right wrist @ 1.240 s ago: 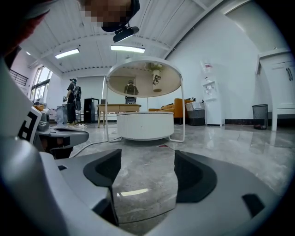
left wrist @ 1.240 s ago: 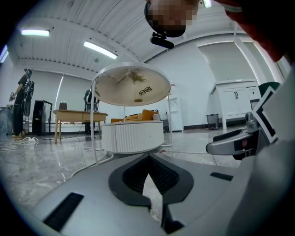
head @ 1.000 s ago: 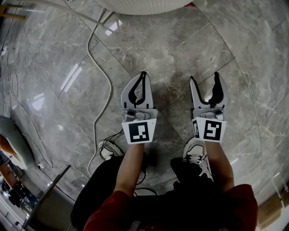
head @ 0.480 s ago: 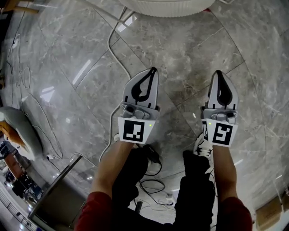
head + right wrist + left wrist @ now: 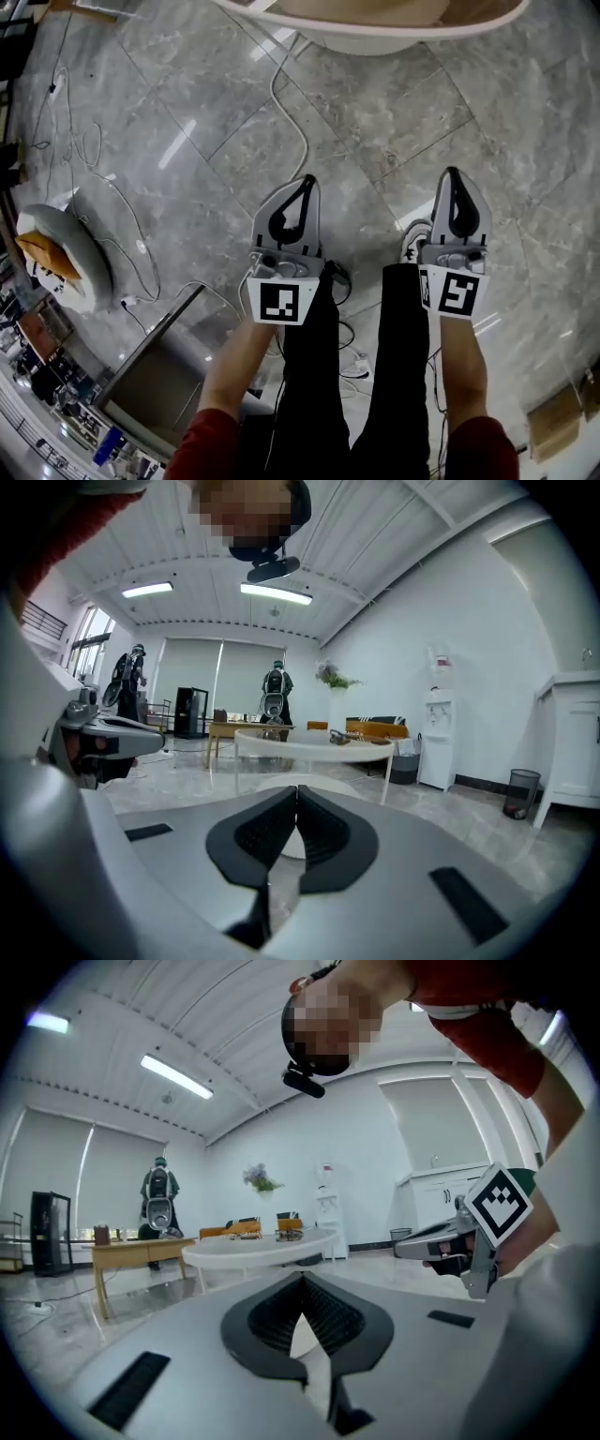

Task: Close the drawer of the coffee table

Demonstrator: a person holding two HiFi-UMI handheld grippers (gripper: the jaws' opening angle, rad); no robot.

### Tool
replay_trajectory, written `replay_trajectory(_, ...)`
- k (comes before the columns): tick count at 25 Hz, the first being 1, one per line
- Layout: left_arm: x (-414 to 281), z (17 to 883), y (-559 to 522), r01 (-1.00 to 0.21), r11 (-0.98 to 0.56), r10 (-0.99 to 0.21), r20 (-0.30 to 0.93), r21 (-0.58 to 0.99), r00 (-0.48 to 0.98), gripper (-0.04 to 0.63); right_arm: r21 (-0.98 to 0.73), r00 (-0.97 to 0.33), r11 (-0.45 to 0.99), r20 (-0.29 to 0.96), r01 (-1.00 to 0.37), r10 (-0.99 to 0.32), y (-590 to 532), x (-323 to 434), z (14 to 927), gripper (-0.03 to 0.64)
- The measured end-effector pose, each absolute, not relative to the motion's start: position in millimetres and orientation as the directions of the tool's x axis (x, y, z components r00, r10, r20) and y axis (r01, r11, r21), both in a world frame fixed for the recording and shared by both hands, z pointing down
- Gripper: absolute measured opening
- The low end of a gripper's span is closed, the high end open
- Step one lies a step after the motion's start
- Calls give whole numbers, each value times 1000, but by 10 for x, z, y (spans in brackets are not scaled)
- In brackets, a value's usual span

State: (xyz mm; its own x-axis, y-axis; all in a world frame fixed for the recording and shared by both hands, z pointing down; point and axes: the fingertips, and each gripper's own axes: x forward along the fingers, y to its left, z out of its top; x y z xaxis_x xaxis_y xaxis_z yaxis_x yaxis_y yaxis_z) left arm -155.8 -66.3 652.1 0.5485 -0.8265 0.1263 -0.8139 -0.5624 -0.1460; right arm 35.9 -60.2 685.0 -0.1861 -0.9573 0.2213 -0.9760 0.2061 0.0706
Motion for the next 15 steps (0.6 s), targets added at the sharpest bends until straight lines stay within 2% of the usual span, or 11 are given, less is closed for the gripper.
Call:
replay_trajectory(5,-1762,4974,-579,-871,-475,-877,144,-127,458,12,51,-181,199,244,-979,-953,-507,468,5366,23)
replay_trajectory(9,-1823,3778,-458,-877,-456,-879,227,-150,418,12,10,-176,186,281,-983,-943,-363,481,4207,23)
replay_trajectory(12,-1846,3061,-522,-910,-403,-892,266,-97,367,12,2,-163,169,239,-986,-957,-466,548,3363,21)
replay_trajectory(15,-1855,2396,-567,-934,-351,-915,237,-64,328,12,-31,-155,152,173,-988,-973,-532,600,2596,23)
